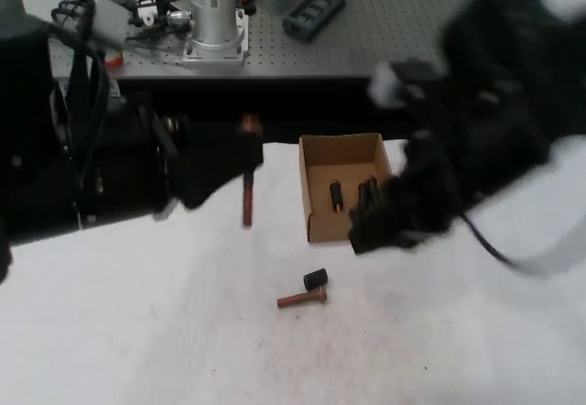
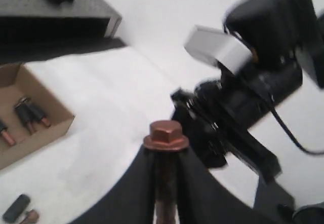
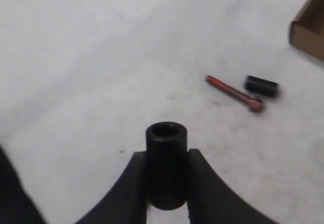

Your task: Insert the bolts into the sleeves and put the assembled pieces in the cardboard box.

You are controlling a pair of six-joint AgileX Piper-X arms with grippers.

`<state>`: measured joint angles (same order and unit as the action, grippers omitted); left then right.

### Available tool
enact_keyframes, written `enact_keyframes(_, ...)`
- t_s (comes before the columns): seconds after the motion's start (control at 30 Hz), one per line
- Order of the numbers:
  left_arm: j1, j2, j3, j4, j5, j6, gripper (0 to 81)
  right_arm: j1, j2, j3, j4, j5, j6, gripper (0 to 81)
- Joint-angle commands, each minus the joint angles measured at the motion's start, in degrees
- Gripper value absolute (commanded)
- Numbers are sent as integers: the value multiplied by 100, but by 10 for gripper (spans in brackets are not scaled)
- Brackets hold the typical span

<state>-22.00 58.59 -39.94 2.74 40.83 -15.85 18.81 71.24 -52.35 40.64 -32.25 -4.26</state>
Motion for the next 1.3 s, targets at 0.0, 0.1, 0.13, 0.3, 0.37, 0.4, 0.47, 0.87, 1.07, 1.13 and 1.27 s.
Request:
enact_keyframes(0.0, -47, 227, 333, -2369, 356, -1989, 7, 141, -439, 590, -507, -610, 426, 11)
enact_keyframes(0.1, -229, 576, 344, -3022, 458, -2358, 7, 581, -888, 1431, -1623, -848, 1214, 11)
enact_keyframes(0.13, -304, 673, 344, -3196, 485, -2421, 7, 737, -950, 1665, -2140, -847, 1447, 11)
enact_keyframes(0.3, -545, 1070, 344, -3460, 485, -2569, 7, 1071, -891, 2130, -4349, -319, 2474, 11)
enact_keyframes(0.37, -543, 1085, 344, -3459, 485, -2568, 7, 1070, -892, 2128, -4655, -5, 2514, 11)
enact_keyframes(0.4, -543, 1085, 344, -3459, 485, -2568, 7, 1059, -892, 2128, -4808, 95, 2514, 11)
enact_keyframes(0.47, -543, 1085, 344, -3459, 485, -2568, 7, 1036, -892, 2128, -5037, 194, 2514, 11)
enact_keyframes(0.87, -543, 1082, 344, -3459, 636, -2555, 7, 1037, -749, 2128, -5423, 116, 2514, 11)
enact_keyframes(1.07, -543, 1082, 344, -3459, 787, -2555, 7, 1037, -749, 2128, -5888, 116, 2525, 11)
enact_keyframes(1.13, -543, 1082, 344, -3459, 788, -2555, 7, 1037, -749, 2128, -5903, 116, 2525, 11)
enact_keyframes(1.27, -543, 1082, 344, -3459, 786, -2543, 7, 1037, -749, 2128, -5929, 28, 2525, 11)
